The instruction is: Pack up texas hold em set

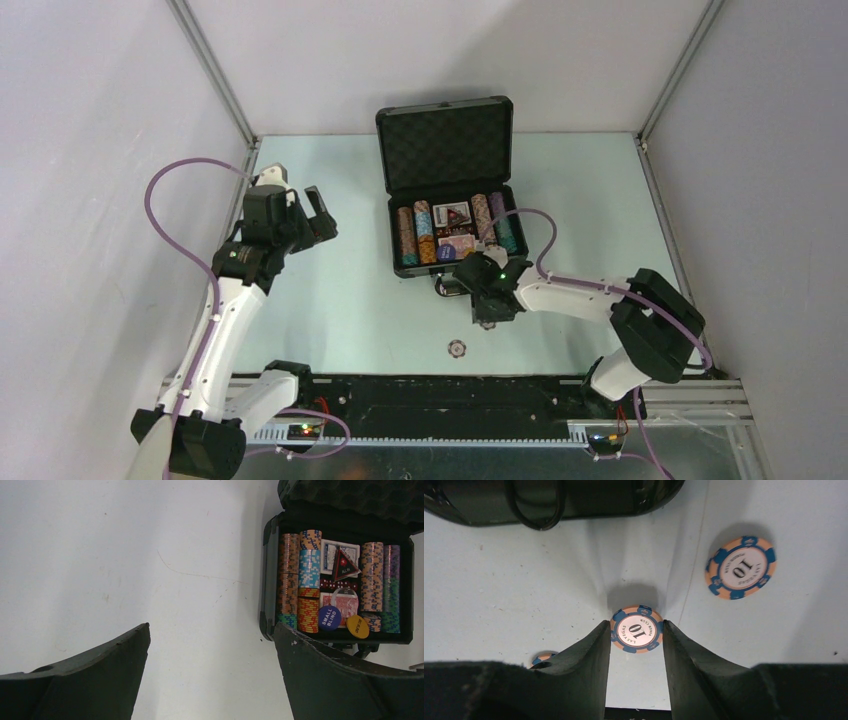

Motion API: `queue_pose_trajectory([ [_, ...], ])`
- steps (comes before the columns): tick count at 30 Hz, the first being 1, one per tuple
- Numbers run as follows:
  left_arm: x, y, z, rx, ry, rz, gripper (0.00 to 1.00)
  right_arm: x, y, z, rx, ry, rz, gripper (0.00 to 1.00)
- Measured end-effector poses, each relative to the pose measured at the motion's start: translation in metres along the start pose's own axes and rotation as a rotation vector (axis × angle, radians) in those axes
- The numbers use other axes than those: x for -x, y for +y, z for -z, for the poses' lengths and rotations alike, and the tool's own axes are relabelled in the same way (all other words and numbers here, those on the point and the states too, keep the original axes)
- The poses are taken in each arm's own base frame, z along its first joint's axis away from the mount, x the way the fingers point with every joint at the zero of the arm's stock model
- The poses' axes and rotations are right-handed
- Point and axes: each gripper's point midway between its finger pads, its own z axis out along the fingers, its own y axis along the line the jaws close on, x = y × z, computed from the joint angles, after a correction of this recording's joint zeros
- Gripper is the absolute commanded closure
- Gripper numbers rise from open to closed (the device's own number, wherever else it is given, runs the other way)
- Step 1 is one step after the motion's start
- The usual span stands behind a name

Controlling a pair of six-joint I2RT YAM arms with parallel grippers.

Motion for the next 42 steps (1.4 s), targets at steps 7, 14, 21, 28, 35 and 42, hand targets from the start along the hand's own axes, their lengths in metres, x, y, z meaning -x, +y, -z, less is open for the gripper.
queue_pose_trajectory([
  [7,0.0,0.0,0.0,0.0,0.0,0.0,0.02,0.024,-0.016,0.006,0.0,-0.038,-0.059,0.55],
  [14,0.0,0.0,0.0,0.0,0.0,0.0,0.02,0.046,-0.042,0.009,-0.026,-0.075,-0.117,0.55],
  [21,0.0,0.0,0.0,0.0,0.0,0.0,0.02,0.056,-0.065,0.007,-0.072,-0.077,-0.136,0.54],
  [28,0.0,0.001,0.0,0.002,-0.001,0.002,0.02,0.059,-0.073,0.005,-0.085,-0.077,-0.143,0.54],
  [35,0.001,0.001,0.0,0.003,-0.001,0.003,0.02,0.056,-0.073,-0.002,-0.087,-0.062,-0.138,0.54],
  [42,0.001,0.001,0.0,0.002,-0.001,0.004,0.02,0.052,-0.074,-0.008,-0.092,-0.048,-0.135,0.52],
])
